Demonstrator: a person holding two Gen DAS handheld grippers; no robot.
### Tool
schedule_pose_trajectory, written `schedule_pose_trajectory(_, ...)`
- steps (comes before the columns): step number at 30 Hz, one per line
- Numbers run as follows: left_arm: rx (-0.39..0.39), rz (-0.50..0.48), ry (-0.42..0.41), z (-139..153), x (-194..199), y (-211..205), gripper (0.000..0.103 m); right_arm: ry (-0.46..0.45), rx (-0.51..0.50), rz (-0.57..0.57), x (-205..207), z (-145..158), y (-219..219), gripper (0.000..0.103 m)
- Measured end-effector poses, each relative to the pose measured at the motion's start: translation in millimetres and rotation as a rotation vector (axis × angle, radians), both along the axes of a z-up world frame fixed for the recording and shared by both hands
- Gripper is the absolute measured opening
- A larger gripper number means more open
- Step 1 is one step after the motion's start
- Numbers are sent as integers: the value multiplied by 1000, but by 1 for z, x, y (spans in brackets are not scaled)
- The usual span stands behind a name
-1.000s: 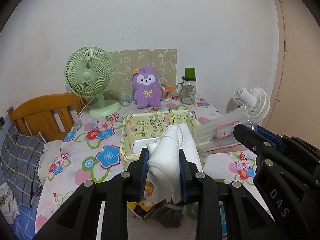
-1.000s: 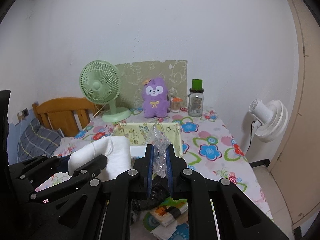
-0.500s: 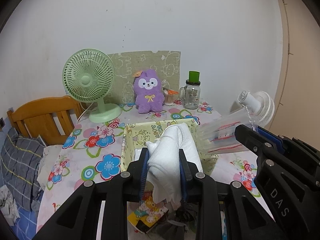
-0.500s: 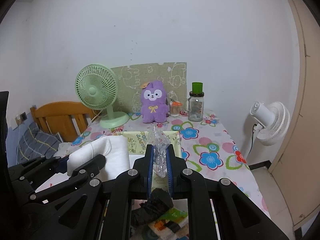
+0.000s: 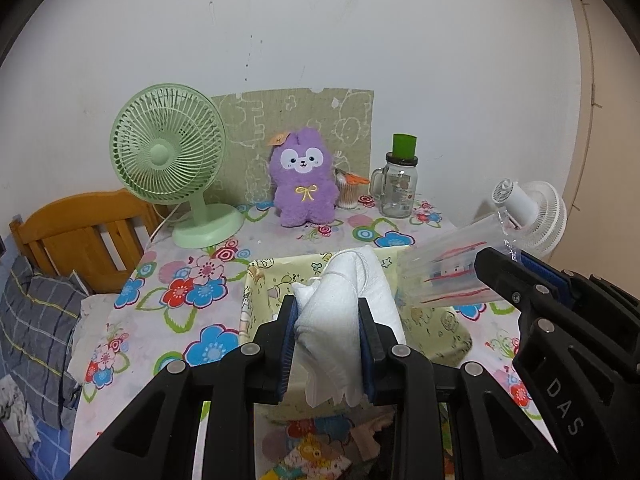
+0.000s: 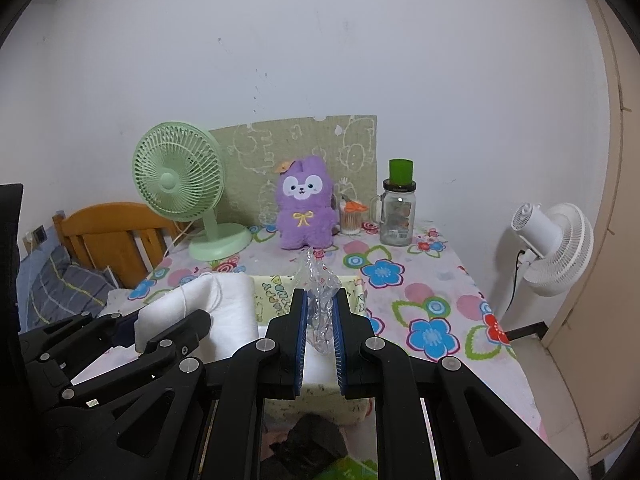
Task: Organize soft objects
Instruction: 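Lift the white cloth with the left tool while the right tool carries the plastic bag over the yellow box, then open both tools to drop the cloth and plastic bag into the yellow box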
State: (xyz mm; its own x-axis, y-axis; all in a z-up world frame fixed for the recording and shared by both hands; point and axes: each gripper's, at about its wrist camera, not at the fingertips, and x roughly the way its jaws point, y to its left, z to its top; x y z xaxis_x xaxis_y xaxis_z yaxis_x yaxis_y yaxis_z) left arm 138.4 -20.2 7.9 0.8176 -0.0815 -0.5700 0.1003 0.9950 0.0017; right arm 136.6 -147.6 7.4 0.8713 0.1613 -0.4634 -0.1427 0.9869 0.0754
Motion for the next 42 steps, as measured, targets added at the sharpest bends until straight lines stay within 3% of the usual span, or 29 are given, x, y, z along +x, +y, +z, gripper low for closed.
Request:
schedule_pose_trajectory(8,29,1,30,-18,33,1,27,16,-13,1,33,-11,4,15)
schedule_pose_trajectory(19,10,9,122,-50,74,7,29,88,-5,6,78,-39,10,15)
schedule_pose_trajectory(30,-11,35,176,-67,87,13,46,136,7,22,94,-60,17,15)
schedule_pose_trajectory(31,-11,35,180,-68,87,13,57,141,11,24,94,-61,17,17)
schedule_pose_trajectory(33,1,30,171,-67,85,10,65,153,10,20,94,-61,18,22)
schedule_pose_trajectory(34,3,21,171,-66,84,8,70,162,10,20,94,-61,18,29)
schedule_pose_trajectory(37,18,11,152,-64,77,3,87,159,30,34,89,-61,17,70)
schedule_pose_trajectory(42,22,15,144,-60,68,4,95,133,30,35,75,-56,17,81)
